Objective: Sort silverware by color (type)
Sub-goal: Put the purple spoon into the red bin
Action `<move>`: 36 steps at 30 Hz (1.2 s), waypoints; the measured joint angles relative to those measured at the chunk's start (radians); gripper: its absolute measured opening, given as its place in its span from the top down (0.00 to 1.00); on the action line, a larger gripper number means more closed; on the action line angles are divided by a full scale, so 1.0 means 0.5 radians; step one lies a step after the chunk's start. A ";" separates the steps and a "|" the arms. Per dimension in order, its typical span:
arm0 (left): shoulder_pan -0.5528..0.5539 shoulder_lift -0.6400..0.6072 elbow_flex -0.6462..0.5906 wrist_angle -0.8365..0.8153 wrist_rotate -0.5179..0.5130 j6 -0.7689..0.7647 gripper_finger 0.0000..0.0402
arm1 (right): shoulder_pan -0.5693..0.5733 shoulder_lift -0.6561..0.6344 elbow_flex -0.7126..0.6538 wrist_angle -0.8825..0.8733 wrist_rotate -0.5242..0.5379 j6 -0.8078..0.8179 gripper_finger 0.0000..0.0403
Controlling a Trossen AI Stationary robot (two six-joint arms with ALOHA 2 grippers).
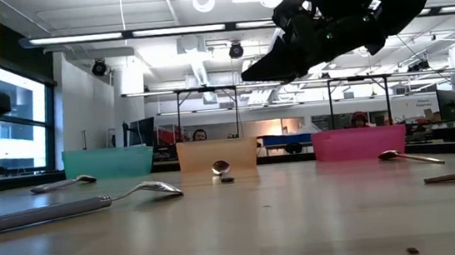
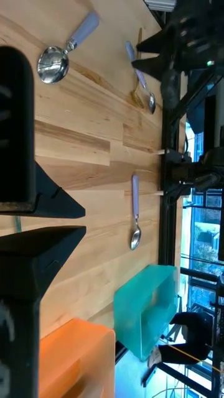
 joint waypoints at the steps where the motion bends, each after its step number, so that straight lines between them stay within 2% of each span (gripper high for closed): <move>1: 0.000 0.034 0.000 0.002 0.000 -0.006 0.63 | 0.000 0.000 0.000 -0.001 0.000 -0.002 0.96; 9: 0.000 0.156 0.007 -0.035 -0.010 -0.011 0.66 | 0.000 0.000 0.000 0.002 0.000 -0.002 0.96; 16: 0.003 0.131 0.001 -0.062 -0.011 -0.005 0.87 | 0.000 0.000 0.000 0.007 0.001 -0.002 0.96; 21: -0.002 0.066 0.040 -0.159 0.055 0.008 0.87 | 0.000 0.000 0.000 0.007 0.000 -0.003 0.96; 27: 0.050 -0.127 0.149 -0.342 -0.117 0.028 0.87 | 0.000 0.000 -0.001 -0.032 0.000 -0.016 0.96; 31: 0.183 -0.356 0.081 -0.175 -0.292 0.086 0.87 | -0.001 -0.001 -0.001 -0.043 0.000 -0.026 0.96; 36: 0.455 -0.637 -0.126 0.341 -0.434 0.336 0.87 | -0.033 0.000 -0.001 -0.055 -0.006 -0.026 0.96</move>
